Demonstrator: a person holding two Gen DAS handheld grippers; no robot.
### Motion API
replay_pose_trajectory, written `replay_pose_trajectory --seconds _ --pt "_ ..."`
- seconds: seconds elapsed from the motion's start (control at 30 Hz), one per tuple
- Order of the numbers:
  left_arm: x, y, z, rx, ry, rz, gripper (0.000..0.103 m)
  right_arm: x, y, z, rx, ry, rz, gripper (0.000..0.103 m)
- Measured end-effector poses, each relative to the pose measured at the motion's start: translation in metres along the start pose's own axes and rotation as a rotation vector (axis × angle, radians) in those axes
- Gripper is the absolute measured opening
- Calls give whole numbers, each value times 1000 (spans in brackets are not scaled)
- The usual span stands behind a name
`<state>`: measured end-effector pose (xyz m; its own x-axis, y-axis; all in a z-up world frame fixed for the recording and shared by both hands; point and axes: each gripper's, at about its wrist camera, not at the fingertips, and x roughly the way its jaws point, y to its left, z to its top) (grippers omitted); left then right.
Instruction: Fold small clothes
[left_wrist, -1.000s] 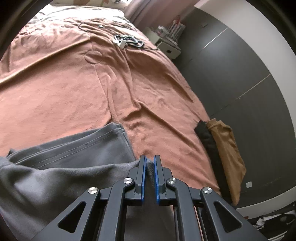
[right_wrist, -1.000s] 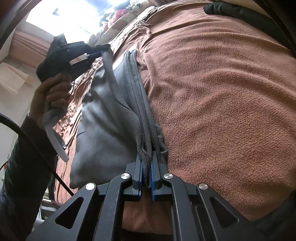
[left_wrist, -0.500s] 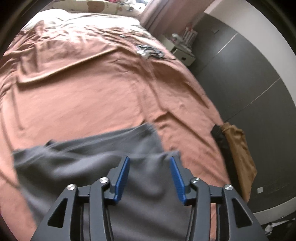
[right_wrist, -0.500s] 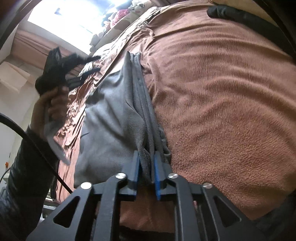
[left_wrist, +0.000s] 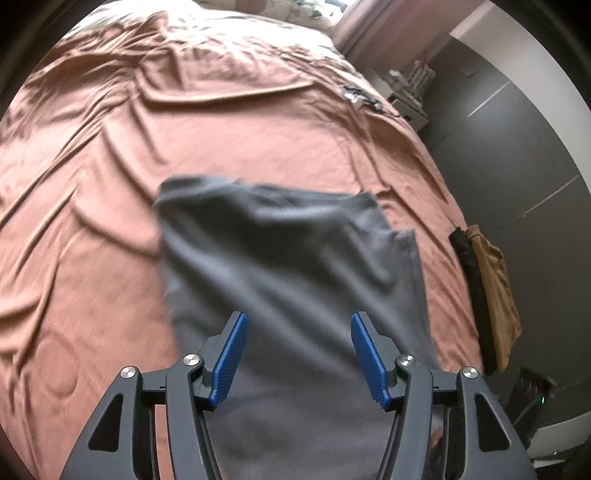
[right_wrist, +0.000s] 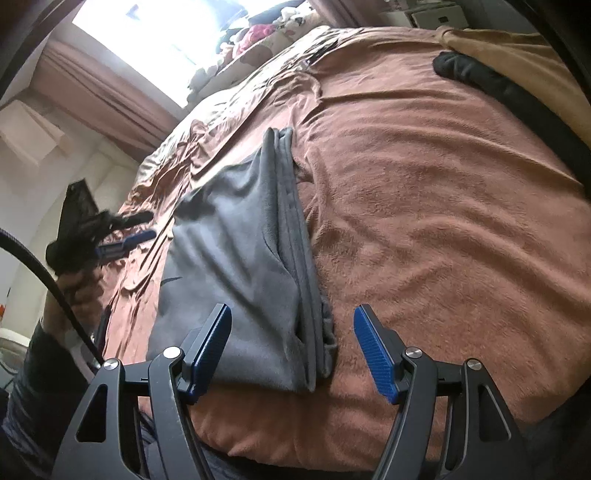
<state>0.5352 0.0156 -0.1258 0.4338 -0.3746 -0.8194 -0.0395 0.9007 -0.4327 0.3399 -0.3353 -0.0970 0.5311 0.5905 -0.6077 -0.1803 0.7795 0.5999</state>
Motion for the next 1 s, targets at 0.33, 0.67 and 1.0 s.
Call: replay_pose_trajectory --seconds 0.33,0.67,1.0 --pt "-7 31 -64 -114 67 -78 60 21 -4 13 84 80 77 62" --pt "-4 38 -113 -204 104 -131 60 35 -20 5 149 156 80 53" --pt "4 45 -152 -296 122 -184 54 47 -14 17 69 203 62 53"
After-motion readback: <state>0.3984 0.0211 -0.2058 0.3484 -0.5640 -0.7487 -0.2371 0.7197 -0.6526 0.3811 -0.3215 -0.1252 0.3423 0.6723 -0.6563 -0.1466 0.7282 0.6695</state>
